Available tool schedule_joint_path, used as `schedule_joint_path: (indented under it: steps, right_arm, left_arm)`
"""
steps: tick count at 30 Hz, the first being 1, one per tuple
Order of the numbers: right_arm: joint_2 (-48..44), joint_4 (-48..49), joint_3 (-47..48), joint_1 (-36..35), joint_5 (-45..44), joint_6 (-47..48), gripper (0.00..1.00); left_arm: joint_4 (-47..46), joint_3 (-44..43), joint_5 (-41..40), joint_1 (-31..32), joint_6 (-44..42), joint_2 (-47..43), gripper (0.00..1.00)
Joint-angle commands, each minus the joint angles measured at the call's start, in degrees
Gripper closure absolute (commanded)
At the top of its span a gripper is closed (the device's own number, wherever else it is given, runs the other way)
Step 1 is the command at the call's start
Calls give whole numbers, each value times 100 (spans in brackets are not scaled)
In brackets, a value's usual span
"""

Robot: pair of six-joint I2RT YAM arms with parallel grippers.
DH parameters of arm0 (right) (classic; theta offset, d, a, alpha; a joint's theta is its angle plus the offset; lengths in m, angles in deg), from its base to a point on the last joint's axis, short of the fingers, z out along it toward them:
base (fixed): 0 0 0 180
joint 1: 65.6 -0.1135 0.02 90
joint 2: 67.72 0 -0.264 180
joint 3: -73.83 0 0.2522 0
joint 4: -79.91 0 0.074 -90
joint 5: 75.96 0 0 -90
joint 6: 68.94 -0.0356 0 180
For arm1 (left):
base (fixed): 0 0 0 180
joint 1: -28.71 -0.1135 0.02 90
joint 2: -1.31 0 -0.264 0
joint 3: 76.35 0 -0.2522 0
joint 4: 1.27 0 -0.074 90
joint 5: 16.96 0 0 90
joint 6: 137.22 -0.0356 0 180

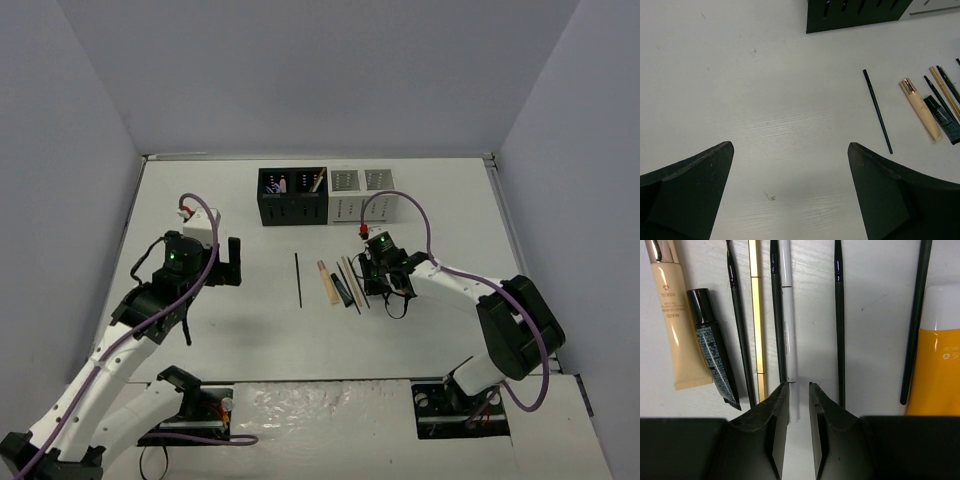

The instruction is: Organize the makeup

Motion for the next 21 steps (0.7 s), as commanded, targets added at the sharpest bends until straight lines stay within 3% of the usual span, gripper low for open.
schedule_joint_path:
  steps: [1, 21]
  right_arm:
    - [161, 360, 193, 36, -143, -8, 81]
    - [583, 396, 226, -178, -424, -260, 82]
  left_arm:
    - [-190, 72, -404, -11, 115, -589, 3]
    - [-109, 57, -214, -32, 122, -509, 3]
